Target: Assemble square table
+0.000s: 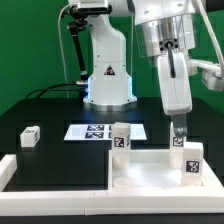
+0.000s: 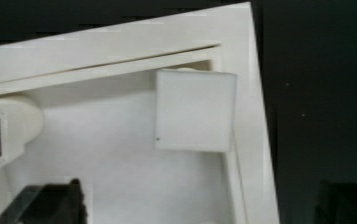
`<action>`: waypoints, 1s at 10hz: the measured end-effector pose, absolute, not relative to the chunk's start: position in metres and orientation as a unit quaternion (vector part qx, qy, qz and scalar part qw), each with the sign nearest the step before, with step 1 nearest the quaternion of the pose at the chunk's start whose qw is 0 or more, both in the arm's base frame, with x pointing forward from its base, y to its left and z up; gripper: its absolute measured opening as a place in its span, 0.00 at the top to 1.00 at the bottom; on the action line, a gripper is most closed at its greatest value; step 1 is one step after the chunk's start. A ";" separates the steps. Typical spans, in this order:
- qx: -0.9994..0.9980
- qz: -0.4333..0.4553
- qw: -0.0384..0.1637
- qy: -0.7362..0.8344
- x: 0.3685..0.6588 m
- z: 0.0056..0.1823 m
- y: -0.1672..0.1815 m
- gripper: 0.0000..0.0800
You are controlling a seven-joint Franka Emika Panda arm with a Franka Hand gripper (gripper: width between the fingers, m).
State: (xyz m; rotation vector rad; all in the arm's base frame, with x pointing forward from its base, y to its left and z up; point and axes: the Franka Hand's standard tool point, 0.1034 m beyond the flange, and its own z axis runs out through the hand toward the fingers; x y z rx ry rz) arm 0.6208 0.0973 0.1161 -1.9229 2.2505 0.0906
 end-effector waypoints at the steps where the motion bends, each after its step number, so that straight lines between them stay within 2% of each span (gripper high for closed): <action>1: -0.648 0.031 0.089 0.756 0.620 0.115 0.098 0.19; 5: -0.654 0.029 0.090 0.750 0.620 0.115 0.097 0.19; 7: -0.709 0.019 0.089 0.699 0.600 0.118 0.066 0.19; 10: -0.785 0.003 0.089 0.613 0.580 0.132 0.025 0.19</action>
Offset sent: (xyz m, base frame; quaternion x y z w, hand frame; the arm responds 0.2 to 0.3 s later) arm 0.0000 0.0000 0.0000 0.0000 0.0000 0.0000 1.0000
